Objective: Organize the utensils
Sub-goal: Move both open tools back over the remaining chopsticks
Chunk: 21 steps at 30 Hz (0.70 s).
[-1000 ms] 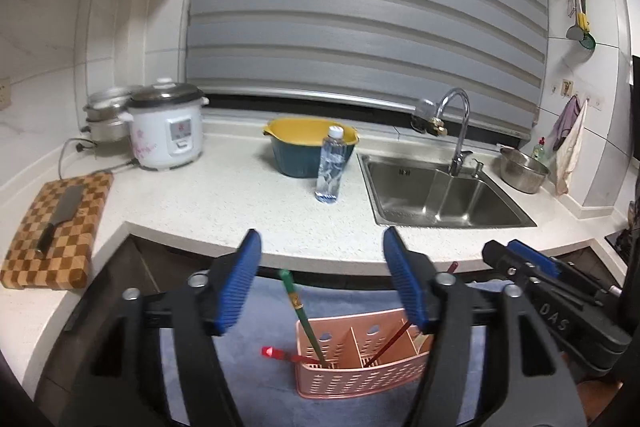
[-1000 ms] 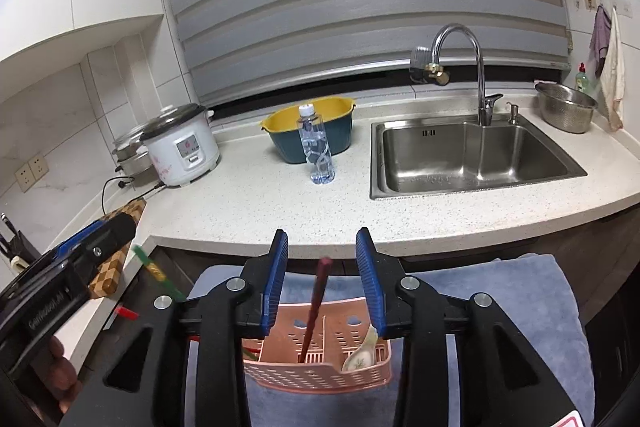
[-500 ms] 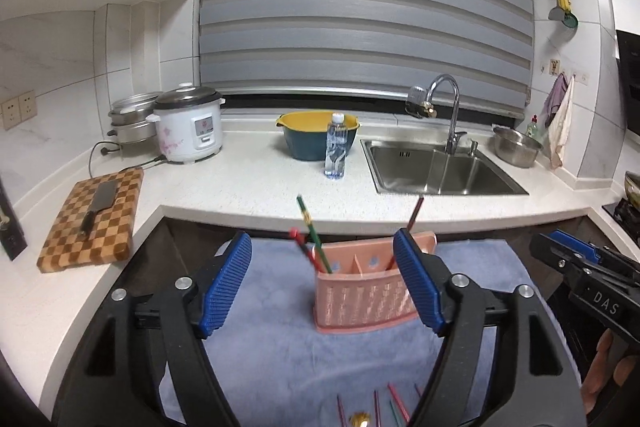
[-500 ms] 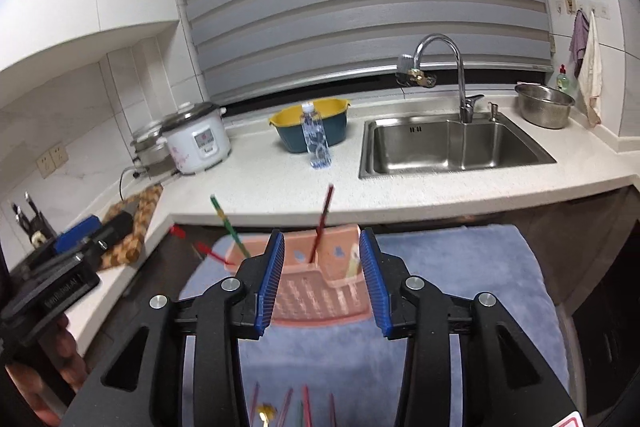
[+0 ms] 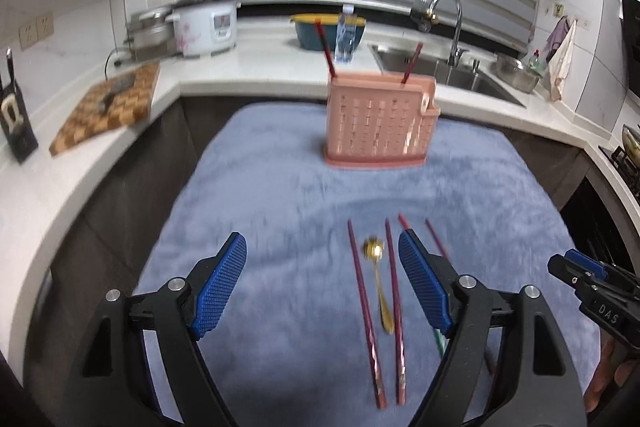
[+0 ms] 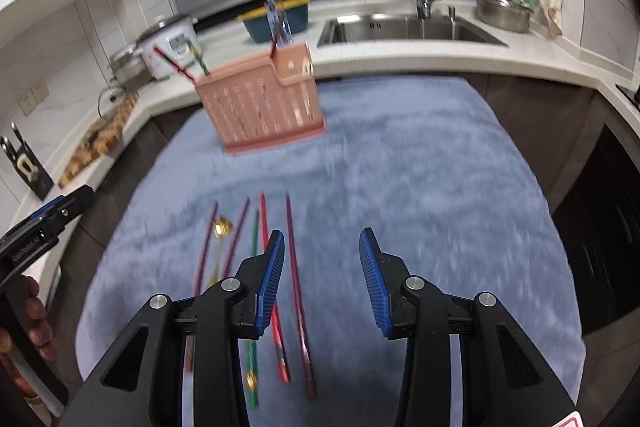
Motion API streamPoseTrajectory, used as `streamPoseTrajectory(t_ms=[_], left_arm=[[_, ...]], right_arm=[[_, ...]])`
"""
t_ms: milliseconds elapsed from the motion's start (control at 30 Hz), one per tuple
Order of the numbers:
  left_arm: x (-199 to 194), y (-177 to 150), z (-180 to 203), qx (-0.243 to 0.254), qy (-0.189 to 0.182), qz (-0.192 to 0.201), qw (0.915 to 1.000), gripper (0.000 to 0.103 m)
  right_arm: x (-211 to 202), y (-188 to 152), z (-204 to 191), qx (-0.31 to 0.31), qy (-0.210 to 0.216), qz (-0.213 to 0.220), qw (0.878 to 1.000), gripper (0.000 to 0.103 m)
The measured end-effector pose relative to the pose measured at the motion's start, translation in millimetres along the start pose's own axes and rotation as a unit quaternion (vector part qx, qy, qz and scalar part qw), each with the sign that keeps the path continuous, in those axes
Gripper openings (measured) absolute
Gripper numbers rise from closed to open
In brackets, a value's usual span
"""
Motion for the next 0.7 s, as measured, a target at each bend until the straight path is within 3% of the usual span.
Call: streamPoseTrajectory(t_ms=[133, 300, 567, 700], left_arm=[[9.3, -42.6, -3.3, -0.002, 0.004, -0.039, 0.9992, 0.075], [18.2, -79.5, -3.5, -0.007, 0.007, -0.070, 0.9975, 0.075], [28.2, -103.6, 4.5, 0.002, 0.011, -0.088, 0.9961, 0.074], [33.6, -110.1, 7.6, 0.006, 0.013, -0.094, 0.9954, 0.074]], right_arm=[[11.9, -44.4, -1.9, -0.014, -0.012, -0.027, 0.999, 0.038], [26.6, -73.4, -6.2, -0.016, -0.011, -0.049, 0.999, 0.038], [41.9, -87.9, -14.0, -0.033, -0.019, -0.061, 0.997, 0.035], [47.7, -91.5, -15.0, -0.036, -0.016, -0.070, 0.997, 0.025]])
Point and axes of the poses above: each gripper's, at about its wrist camera, not at the fingertips, and x roughly the way its jaws point, z to its right, y to its top, the point moved 8 cm from there along x, roughly the way its jaws point, and after that the axes turned 8 degrees about -z, right-handed, at the moved point
